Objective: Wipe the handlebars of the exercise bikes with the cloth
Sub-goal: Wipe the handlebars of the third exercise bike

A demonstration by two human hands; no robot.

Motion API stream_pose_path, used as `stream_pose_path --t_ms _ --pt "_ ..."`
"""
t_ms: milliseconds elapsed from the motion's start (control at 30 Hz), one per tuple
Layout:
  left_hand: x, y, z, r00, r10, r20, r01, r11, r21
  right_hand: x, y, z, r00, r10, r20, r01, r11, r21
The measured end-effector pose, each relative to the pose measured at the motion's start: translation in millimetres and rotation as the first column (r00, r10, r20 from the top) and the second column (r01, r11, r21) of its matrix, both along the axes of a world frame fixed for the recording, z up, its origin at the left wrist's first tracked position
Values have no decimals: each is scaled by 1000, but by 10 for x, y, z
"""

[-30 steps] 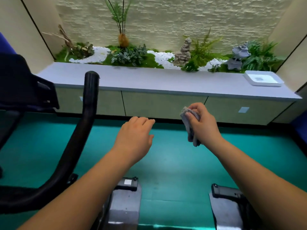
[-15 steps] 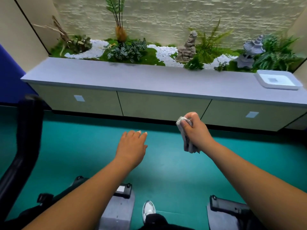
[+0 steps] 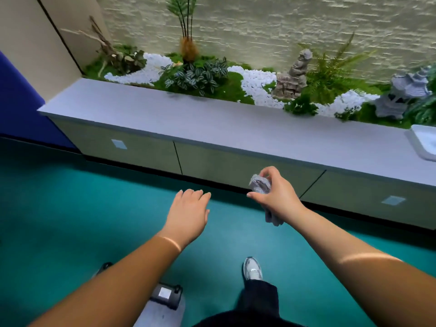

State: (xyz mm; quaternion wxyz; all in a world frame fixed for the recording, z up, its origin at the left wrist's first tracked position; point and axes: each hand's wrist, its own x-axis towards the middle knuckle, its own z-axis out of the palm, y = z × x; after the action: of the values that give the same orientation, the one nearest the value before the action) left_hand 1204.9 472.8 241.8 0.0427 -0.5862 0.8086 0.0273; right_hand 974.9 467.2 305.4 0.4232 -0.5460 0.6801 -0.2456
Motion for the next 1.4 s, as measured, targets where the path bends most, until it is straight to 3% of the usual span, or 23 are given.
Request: stream_pose_path --t_ms 233,567,833,1133,1400 --pt "98 -688 -70 964 259 57 -262 963 58 -8 -1242 -198 942 275 -194 -302 945 -124" --pt "372 -1009 -179 853 514 89 -521 831 195 716 -2466 -455 843 535 -57 -538 841 -51" --pt "1263 -1368 -395 724 670 166 -682 657 322 1969 -3149 -390 730 679 -76 -683 726 -76" --pt "2099 -1807 -350 585 806 93 -783 531 323 3083 -3694 -287 638 770 -1 -769 638 -21" --pt "2850 -2190 -439 399 911 109 -874 341 347 4414 -4387 -438 395 917 -46 -918 393 -48"
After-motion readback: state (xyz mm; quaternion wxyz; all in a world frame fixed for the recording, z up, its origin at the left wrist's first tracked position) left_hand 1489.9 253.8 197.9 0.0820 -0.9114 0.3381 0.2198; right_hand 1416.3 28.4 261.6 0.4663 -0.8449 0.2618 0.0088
